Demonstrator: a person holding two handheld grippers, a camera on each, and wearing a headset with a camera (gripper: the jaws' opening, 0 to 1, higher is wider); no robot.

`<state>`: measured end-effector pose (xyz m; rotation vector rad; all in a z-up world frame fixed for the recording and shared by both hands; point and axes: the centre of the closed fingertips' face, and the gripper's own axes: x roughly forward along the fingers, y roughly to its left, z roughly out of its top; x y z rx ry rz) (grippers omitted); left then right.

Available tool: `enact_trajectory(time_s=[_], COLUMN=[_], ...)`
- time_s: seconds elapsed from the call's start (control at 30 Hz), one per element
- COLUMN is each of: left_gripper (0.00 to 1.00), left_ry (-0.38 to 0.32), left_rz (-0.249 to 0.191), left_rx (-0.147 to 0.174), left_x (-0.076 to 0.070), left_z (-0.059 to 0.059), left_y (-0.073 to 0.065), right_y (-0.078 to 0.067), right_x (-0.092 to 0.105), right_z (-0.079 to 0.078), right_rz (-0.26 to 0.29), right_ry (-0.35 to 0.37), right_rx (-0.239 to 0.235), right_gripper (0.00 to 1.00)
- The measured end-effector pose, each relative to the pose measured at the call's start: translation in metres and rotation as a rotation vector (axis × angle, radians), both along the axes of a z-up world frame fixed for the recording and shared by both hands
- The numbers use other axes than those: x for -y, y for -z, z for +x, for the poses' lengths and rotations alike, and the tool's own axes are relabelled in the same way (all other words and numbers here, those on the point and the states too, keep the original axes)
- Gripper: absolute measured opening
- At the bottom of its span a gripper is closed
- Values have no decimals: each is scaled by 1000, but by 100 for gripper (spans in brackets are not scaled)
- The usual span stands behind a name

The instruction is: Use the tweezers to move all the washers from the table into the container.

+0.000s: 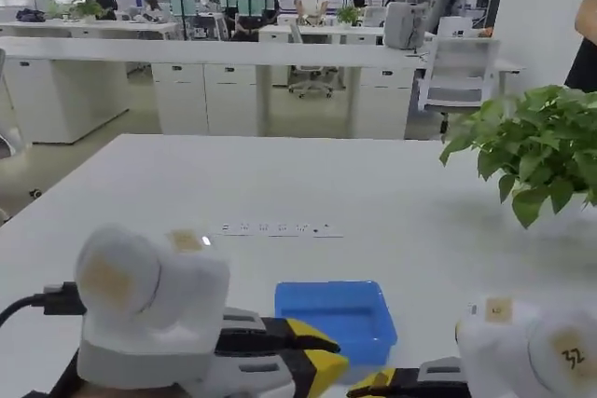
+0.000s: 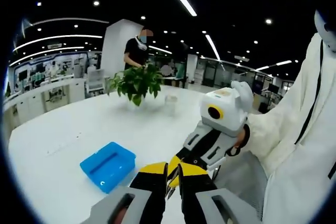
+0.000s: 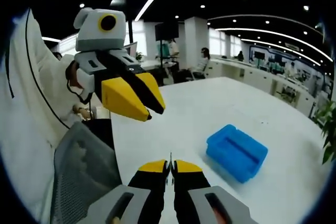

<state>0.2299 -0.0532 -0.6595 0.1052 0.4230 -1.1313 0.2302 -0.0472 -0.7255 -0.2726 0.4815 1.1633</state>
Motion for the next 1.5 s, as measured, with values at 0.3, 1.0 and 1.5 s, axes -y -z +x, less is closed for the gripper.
enact_trajectory(time_s=[0.3, 1.0, 1.5], left_gripper=[3, 0, 0], left_ry=[217, 409, 376], left_rz=[22, 154, 287], left_rx=[-1, 50, 143], left_x=[17, 30, 24], left_z=[-18, -23, 9], left_y=[7, 43, 86], right_y=[-4, 21, 62], right_x=[-2, -10, 13], right_z=[-16, -24, 14], right_rz=[-24, -114, -243], right_ry=[-94, -232, -246], right_rx=[-7, -24, -65], right_gripper=[1, 1, 2])
